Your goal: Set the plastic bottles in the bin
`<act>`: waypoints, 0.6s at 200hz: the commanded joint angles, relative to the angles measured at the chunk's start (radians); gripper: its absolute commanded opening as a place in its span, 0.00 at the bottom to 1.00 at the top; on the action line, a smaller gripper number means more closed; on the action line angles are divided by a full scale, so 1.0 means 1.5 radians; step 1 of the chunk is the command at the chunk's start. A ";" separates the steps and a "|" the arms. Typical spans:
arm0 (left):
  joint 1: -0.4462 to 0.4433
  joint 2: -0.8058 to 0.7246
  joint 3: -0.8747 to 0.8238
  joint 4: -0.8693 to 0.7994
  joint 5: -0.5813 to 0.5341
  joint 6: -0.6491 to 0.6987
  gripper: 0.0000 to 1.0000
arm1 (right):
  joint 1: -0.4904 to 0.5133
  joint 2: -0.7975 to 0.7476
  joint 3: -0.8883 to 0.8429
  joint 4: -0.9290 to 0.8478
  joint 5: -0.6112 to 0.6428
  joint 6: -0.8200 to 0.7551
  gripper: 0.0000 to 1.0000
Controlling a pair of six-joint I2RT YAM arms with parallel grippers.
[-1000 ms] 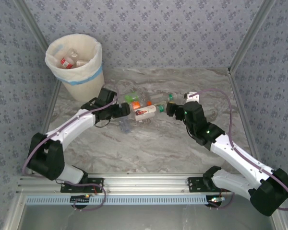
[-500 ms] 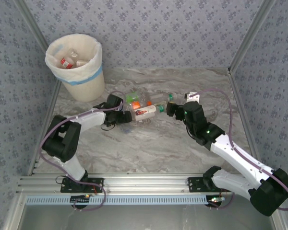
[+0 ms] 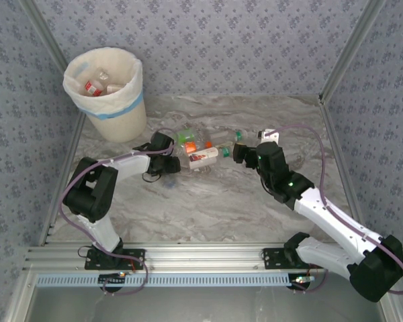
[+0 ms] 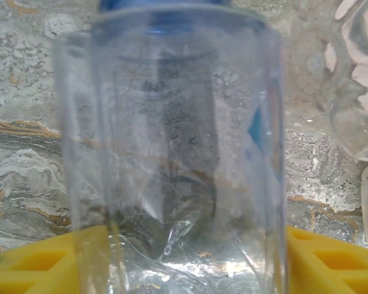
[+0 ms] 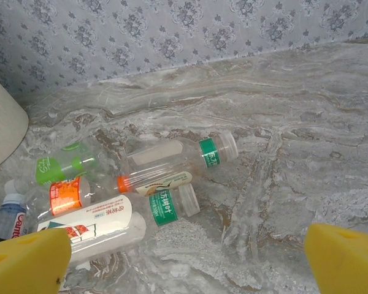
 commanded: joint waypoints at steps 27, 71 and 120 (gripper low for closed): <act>-0.005 -0.041 -0.013 0.014 0.017 0.019 0.50 | -0.004 0.012 0.009 -0.005 -0.004 0.017 1.00; -0.005 -0.080 -0.023 0.004 0.023 0.021 0.48 | -0.004 0.015 0.009 -0.001 -0.004 0.018 1.00; -0.007 -0.165 -0.041 0.021 0.036 0.044 0.46 | -0.005 0.020 0.006 0.026 -0.042 0.003 1.00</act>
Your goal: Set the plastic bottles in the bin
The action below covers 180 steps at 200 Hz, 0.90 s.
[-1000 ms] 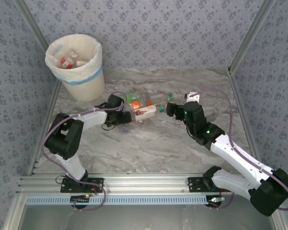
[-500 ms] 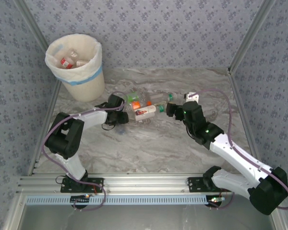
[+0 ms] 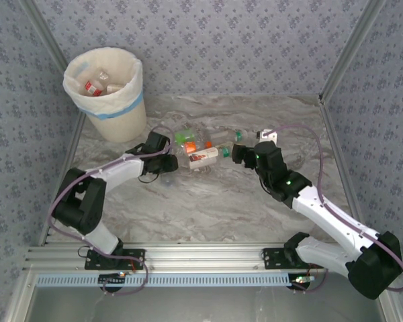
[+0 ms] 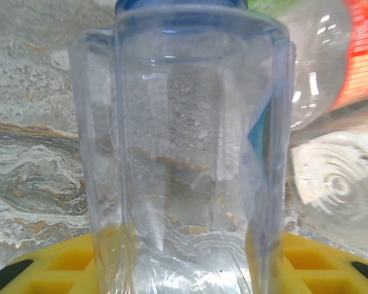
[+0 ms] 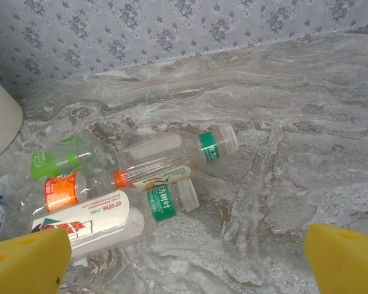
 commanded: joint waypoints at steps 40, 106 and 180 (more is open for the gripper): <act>-0.005 -0.138 -0.003 0.031 0.024 0.051 0.45 | 0.004 0.002 -0.006 0.099 -0.140 -0.048 1.00; -0.006 -0.169 0.106 0.031 0.053 0.086 0.44 | 0.029 0.004 -0.001 0.148 -0.185 -0.088 1.00; -0.004 -0.127 0.329 -0.007 0.027 0.195 0.42 | 0.044 -0.001 0.003 0.167 -0.225 -0.130 1.00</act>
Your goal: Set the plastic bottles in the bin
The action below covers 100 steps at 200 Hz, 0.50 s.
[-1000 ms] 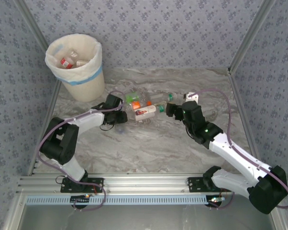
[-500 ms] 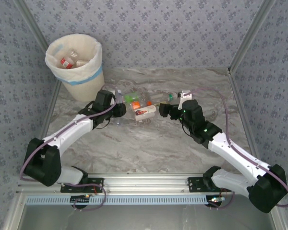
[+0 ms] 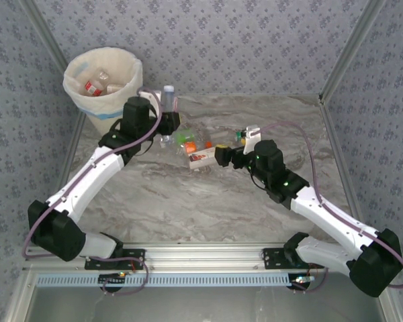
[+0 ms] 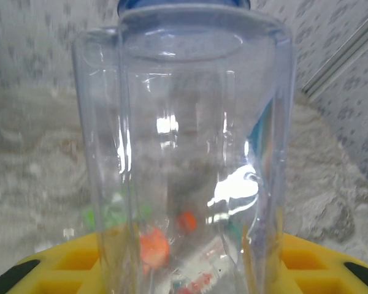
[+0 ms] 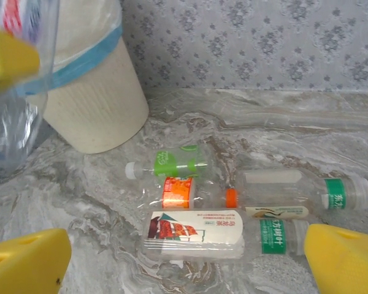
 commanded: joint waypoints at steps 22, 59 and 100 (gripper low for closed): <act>0.004 0.035 0.148 -0.034 -0.059 0.088 0.42 | 0.015 -0.005 0.011 0.015 -0.017 -0.036 1.00; 0.057 0.066 0.227 -0.060 -0.106 0.105 0.42 | 0.017 -0.010 0.010 0.005 -0.002 -0.040 1.00; 0.158 0.063 0.257 -0.075 -0.083 0.112 0.42 | 0.021 -0.031 0.001 -0.007 0.009 -0.039 1.00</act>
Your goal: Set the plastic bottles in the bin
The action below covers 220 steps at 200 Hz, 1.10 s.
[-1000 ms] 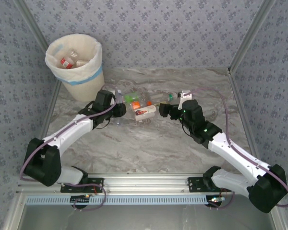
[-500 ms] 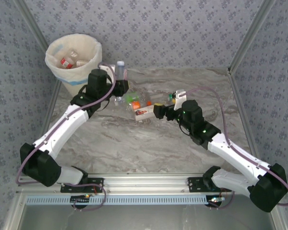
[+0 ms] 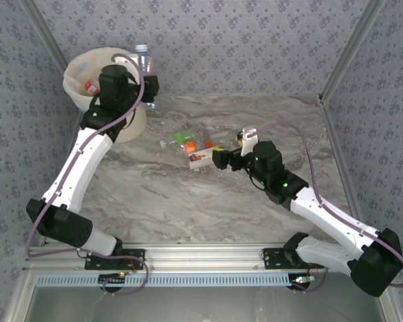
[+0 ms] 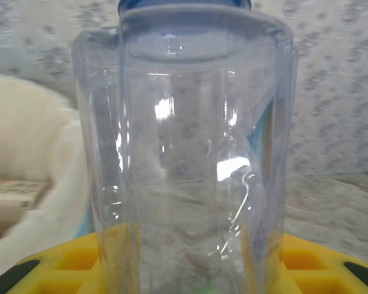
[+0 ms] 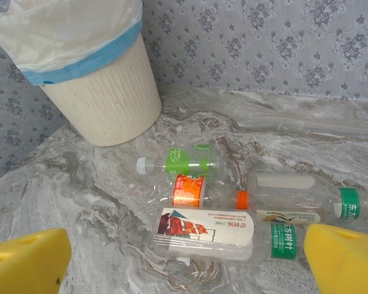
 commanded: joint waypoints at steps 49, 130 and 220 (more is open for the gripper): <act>0.178 0.037 0.147 -0.067 0.066 0.045 0.43 | 0.008 -0.041 -0.012 -0.011 0.031 -0.002 1.00; 0.261 0.178 0.305 -0.100 0.083 0.179 0.46 | 0.016 -0.067 -0.010 -0.042 0.055 0.006 1.00; 0.269 0.341 0.400 -0.094 -0.033 0.262 0.57 | 0.023 -0.094 -0.011 -0.077 0.091 0.019 1.00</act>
